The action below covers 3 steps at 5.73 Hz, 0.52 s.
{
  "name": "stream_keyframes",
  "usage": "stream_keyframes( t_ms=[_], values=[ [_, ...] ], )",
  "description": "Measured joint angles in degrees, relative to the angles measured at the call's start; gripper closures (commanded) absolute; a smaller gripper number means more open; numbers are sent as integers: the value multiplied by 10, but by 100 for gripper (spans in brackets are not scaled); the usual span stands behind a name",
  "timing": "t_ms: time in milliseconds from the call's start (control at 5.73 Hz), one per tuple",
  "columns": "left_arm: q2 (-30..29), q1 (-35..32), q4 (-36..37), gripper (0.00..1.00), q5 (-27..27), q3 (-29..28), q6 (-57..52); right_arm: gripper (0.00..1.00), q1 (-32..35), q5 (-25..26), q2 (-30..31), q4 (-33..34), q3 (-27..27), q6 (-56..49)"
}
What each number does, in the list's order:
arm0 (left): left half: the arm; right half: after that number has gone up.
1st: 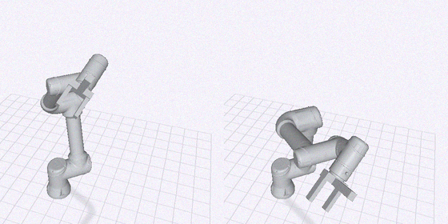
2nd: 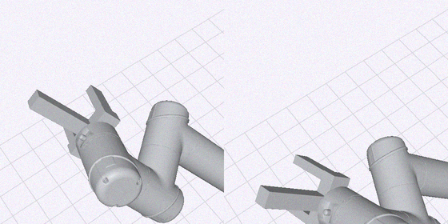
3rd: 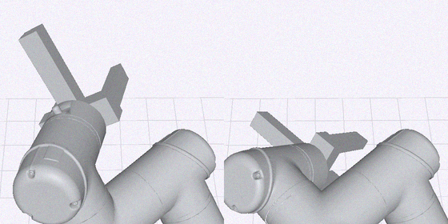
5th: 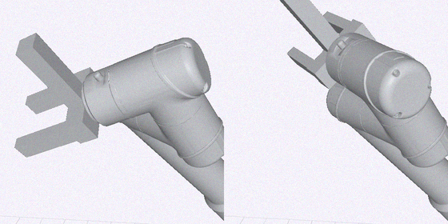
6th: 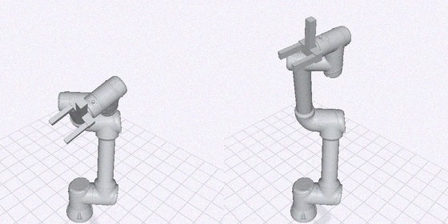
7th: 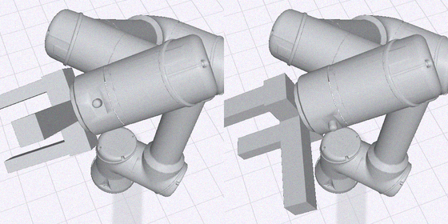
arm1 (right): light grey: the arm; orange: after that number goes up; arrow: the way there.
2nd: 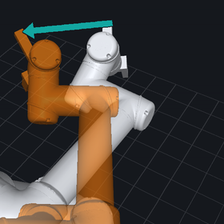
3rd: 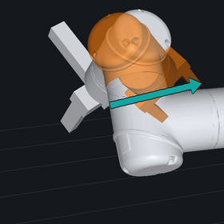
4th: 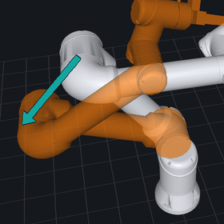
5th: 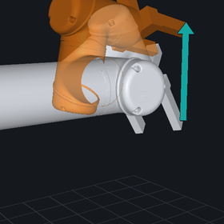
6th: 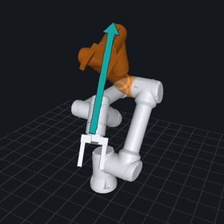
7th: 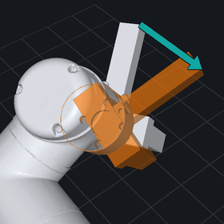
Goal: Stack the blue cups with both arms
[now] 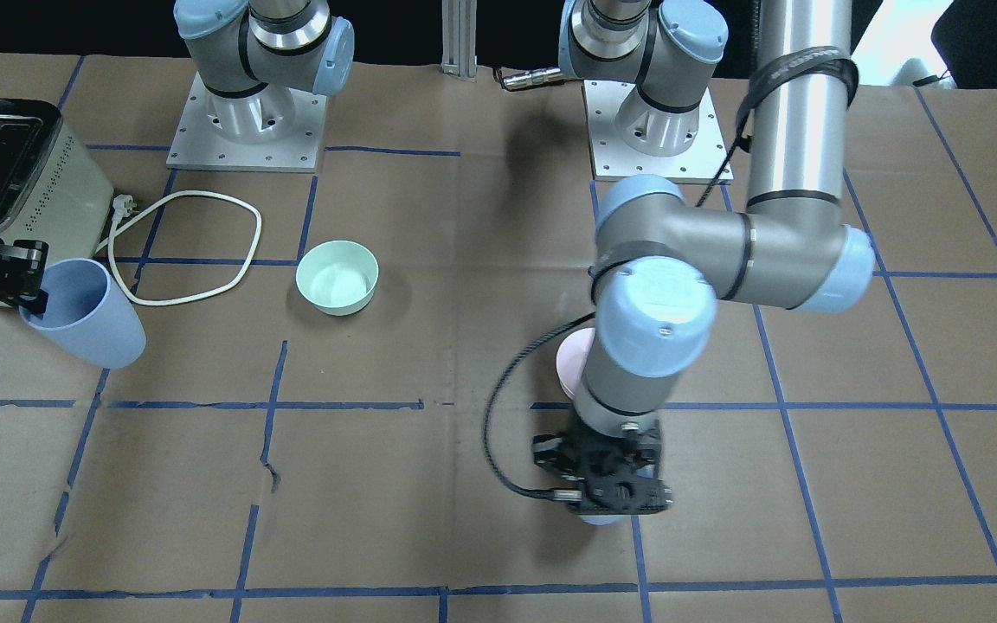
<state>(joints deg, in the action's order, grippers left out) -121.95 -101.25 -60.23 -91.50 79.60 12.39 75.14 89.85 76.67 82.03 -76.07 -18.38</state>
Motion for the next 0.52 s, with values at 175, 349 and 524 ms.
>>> stream_keyframes(
  t_ms=[175,349,524],
  values=[
    [-23,-51,3,91,1,-23,60,91,0,0,0,1,0,0],
    [-39,-79,5,91,2,-35,81,91,0,0,0,1,0,0],
    [-45,-91,8,80,3,-36,84,91,0,0,0,1,0,0]
  ],
)
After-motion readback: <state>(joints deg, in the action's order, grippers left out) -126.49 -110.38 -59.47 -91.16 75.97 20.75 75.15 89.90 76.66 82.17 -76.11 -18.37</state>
